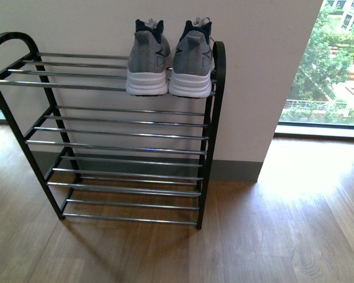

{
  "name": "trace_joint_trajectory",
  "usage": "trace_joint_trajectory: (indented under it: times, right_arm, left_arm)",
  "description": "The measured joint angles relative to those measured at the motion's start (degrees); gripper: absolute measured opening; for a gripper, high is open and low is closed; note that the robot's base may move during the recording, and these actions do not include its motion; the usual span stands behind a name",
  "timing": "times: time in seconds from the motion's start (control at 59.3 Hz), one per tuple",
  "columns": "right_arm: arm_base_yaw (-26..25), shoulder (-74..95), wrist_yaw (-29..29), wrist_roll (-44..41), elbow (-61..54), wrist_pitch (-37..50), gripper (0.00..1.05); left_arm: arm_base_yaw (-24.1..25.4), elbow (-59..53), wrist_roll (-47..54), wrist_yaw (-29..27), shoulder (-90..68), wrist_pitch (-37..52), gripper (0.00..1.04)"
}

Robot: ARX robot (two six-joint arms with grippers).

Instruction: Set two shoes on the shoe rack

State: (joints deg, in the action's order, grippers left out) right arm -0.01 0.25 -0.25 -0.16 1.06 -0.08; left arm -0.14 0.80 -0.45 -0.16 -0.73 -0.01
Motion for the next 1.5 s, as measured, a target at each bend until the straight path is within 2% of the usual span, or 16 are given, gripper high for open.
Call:
trace_joint_trajectory:
  times: [1.5]
  right_arm:
    - [0.0,-0.04,0.44,0.02,0.0,0.02,0.95]
  left_arm:
    - [0.0,0.0,0.02,0.2,0.0,0.0,0.95]
